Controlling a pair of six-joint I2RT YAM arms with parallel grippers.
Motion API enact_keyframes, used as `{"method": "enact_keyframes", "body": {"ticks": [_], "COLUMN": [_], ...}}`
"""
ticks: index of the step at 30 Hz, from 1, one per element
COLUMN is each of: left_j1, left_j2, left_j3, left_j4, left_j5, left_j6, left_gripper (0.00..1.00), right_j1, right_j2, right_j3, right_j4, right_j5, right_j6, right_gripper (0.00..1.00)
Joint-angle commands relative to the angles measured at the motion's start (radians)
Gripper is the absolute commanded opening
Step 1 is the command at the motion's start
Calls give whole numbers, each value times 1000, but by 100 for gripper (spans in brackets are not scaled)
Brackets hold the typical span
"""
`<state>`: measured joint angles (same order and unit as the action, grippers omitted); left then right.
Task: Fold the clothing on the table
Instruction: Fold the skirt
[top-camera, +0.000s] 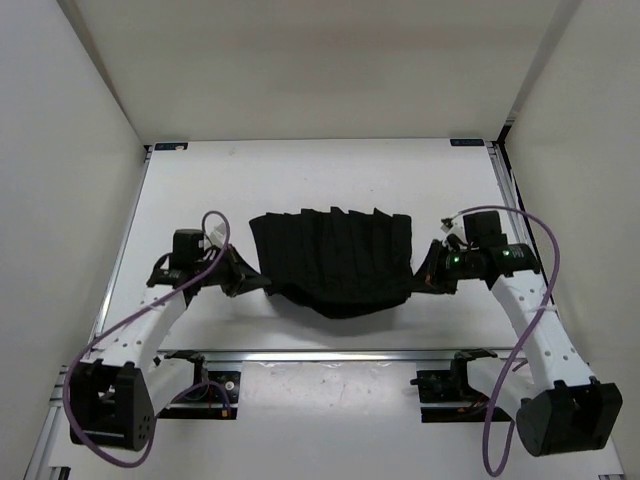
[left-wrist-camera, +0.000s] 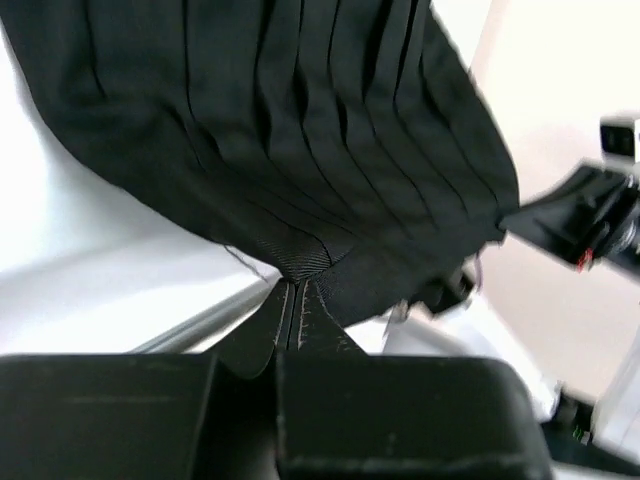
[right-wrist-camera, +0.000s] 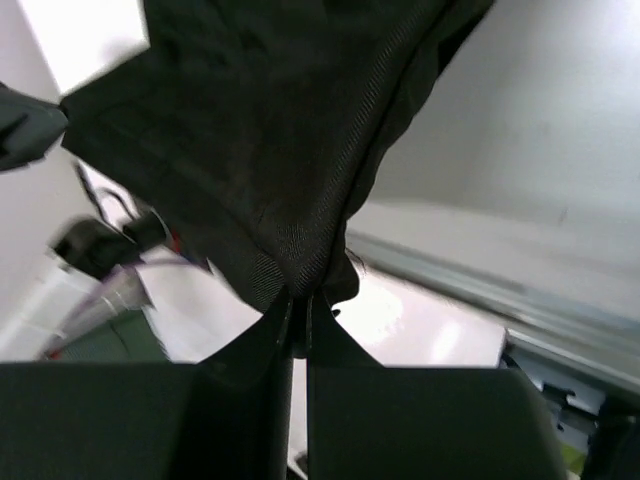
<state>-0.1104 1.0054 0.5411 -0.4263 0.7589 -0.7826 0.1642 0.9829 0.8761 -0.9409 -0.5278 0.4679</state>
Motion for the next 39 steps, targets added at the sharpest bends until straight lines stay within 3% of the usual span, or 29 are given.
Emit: {"method": "enact_keyframes", "body": {"ticks": [1,5,8,13,20,24,27,33,36,39], "left_j1": [44,181,202,176,135,141,140,-1,-11,-6], "left_j2": [73,214,327,484,578,516,367,32,-100,-79], "left_j3": [167,220,243,338,410,324,223,13,-55,9], "left_j4": [-72,16,145,248,319,343,315,158,77,4], "left_j5": [-94,-119,-119,-187,-199,-162,-124,-116,-114,-173], "left_j6": [16,-64,-136,-185,-225,-234,-213,-162,-181,-152], "left_gripper": [0,0,0,0,0,0,0,0,0,0], "right_j1": [-55,-133,-163,-157,-163,-193,-173,-78,-67,-135], "right_j2": [62,189,307,545,665,573,441,44,-110,-63], "right_j3": [102,90,113,271,414,351,227,-27,-10,40], "right_j4": [62,302,459,548,535,464,363,159,36,2], "right_j5": [-40,-83,-116,-121,-103,-109,-94,-54,11,-32], "right_j6": [28,106,158,150,141,91,40,81,107,63], "right_gripper": [0,0,0,0,0,0,0,0,0,0]}}
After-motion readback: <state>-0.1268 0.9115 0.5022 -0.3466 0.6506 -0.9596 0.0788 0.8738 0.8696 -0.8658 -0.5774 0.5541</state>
